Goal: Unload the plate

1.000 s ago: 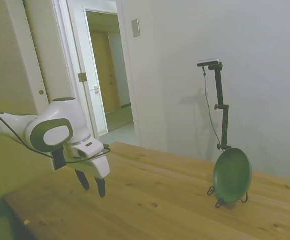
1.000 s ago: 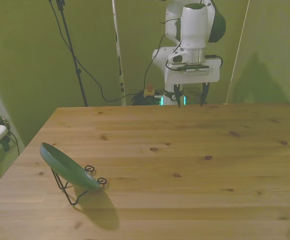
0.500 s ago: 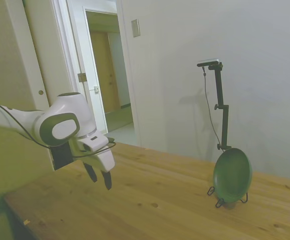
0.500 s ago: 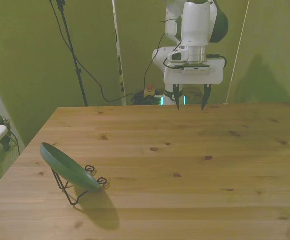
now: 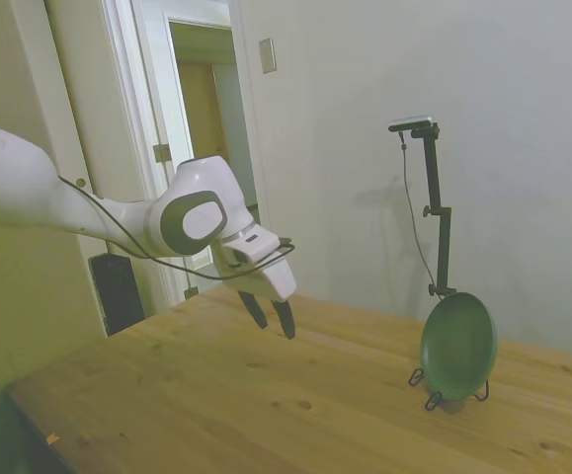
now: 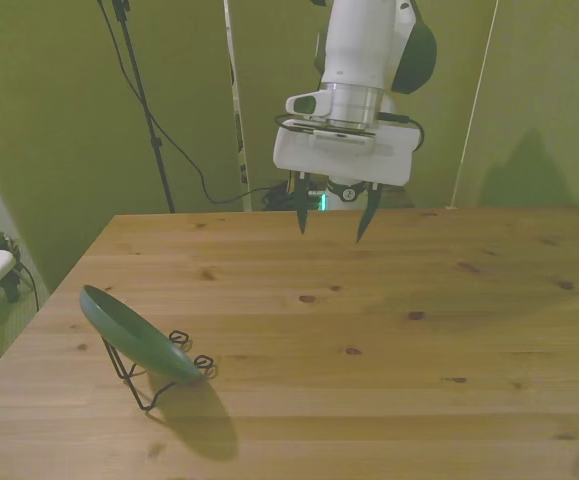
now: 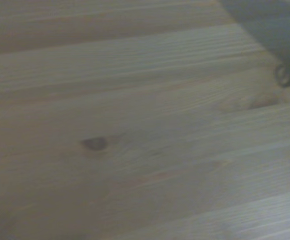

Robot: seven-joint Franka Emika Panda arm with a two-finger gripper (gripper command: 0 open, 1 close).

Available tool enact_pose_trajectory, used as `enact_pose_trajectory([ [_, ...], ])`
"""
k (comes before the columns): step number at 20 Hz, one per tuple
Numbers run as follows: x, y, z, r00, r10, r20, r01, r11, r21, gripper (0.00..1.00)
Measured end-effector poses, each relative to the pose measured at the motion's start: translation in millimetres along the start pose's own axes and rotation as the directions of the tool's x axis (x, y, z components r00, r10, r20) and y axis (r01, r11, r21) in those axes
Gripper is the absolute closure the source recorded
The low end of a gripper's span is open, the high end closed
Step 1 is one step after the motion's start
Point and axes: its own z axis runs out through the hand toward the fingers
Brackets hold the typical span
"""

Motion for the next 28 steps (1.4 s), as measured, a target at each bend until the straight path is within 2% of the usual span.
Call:
enact_pose_trajectory([
  [8,98,22,-13,0.988,0.133,-0.073,-0.136,0.99,-0.039,0.0],
  [12,116,21,-14,0.983,0.161,-0.085,-0.165,0.985,-0.05,0.0],
  [14,116,20,-14,0.984,0.158,-0.087,-0.162,0.985,-0.049,0.0],
  [16,121,16,-12,0.981,0.145,-0.128,-0.152,0.987,-0.046,0.0],
  [21,161,2,11,0.97,0.146,-0.195,-0.167,0.981,-0.096,0.0],
  [24,185,-3,5,0.972,0.122,-0.202,-0.151,0.979,-0.139,0.0],
  [28,216,6,-12,0.985,0.025,-0.169,-0.061,0.975,-0.213,0.0],
])
